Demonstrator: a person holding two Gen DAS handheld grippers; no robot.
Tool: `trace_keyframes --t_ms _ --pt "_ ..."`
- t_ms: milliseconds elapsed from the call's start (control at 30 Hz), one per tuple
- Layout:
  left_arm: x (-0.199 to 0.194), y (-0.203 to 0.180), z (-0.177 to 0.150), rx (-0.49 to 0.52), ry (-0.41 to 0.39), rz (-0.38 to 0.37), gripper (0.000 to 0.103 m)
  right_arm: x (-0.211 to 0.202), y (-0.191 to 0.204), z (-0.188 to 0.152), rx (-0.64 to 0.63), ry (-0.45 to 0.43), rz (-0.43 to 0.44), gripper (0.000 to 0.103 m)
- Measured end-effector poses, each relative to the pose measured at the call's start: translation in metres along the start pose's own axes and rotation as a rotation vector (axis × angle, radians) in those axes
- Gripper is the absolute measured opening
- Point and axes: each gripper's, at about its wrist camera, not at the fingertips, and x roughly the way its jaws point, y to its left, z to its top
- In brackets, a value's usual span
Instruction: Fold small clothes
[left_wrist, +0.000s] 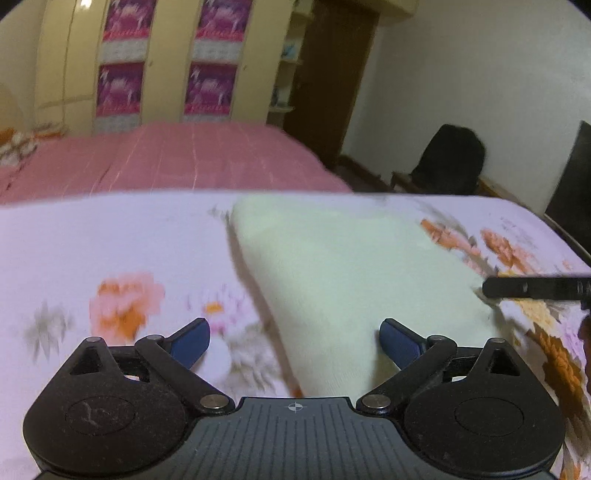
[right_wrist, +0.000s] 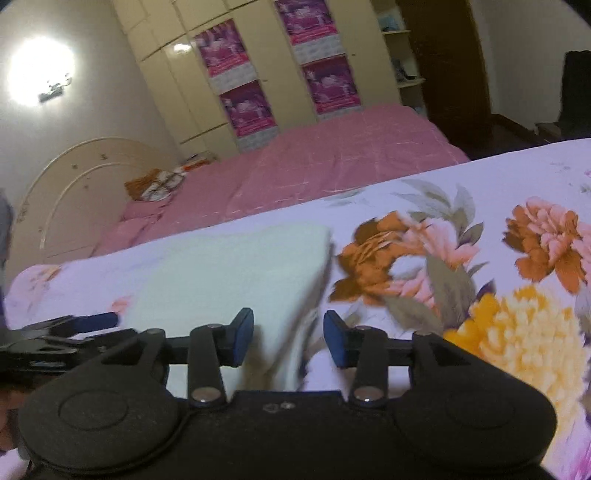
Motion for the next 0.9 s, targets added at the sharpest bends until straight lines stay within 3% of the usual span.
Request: trace_keyframes --t_ms 100,167,267,400,567,733,900 --pt "0.003 -0.001 -0.004 -0.029 0.024 0.001 0.098 0.013 0.006 -0.009 -0.036 0.05 -0.06 0.04" --pt "0.0 -0.006 -0.004 -0.013 0.034 0.01 0.098 0.016 -0.003 -0.009 0.043 0.061 -0.062 0.042" --pt "-0.008 -0.01 -0.005 0.02 0.032 0.02 0.098 0.006 0.005 -0.003 0.041 0.038 -0.078 0.041" --pt "-0.017 -0.011 -0.006 0.032 0.035 0.016 0.098 -0.005 0.011 -0.003 0.04 0.034 -0.032 0.051" --pt "-0.021 -0.01 -0.005 0.013 0.035 -0.015 0.098 -0.008 -0.006 -0.008 0.157 0.053 0.04 0.055" --pt "-0.015 0.013 -0.006 -0.183 0.054 -0.158 0.097 -0.004 -0.023 -0.015 0.269 0.075 0.115 0.059" --pt "-0.004 0.028 -0.008 -0.296 0.07 -0.222 0.094 0.002 -0.035 -0.018 0.333 0.073 0.14 0.06"
